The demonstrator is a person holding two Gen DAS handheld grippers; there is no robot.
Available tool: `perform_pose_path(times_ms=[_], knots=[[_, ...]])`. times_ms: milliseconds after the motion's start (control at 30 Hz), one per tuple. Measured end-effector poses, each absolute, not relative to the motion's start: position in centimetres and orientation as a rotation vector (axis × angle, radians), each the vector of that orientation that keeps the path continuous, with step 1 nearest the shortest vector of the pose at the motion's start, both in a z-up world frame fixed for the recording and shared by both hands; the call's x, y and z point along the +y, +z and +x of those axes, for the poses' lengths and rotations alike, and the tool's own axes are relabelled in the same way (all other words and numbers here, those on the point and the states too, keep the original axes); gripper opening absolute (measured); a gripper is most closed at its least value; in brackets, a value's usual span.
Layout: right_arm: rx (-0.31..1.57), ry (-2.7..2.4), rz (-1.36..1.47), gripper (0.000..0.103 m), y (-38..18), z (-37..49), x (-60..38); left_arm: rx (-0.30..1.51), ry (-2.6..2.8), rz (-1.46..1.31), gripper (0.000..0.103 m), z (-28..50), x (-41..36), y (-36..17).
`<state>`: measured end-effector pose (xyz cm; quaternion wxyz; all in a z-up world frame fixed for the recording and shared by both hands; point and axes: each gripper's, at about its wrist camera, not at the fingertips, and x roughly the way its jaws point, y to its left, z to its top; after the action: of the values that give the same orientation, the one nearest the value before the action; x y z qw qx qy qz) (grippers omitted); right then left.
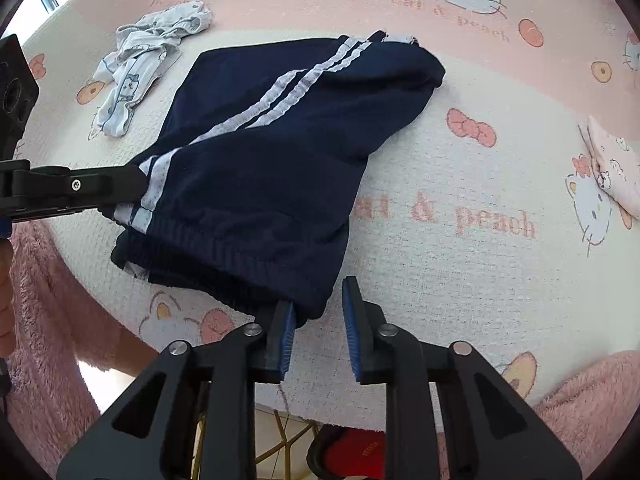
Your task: Fold clothes
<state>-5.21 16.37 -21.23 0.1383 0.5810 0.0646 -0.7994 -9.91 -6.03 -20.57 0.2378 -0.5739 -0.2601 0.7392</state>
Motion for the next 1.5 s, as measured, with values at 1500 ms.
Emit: perform_pose_path(times_ms=[1500], knots=[[0.036,-2.351,1.637,0.047,-21.8,-6.5,18.0,-0.476,2.088,-1.784,0.011,-9.0,-4.9,-24.4]])
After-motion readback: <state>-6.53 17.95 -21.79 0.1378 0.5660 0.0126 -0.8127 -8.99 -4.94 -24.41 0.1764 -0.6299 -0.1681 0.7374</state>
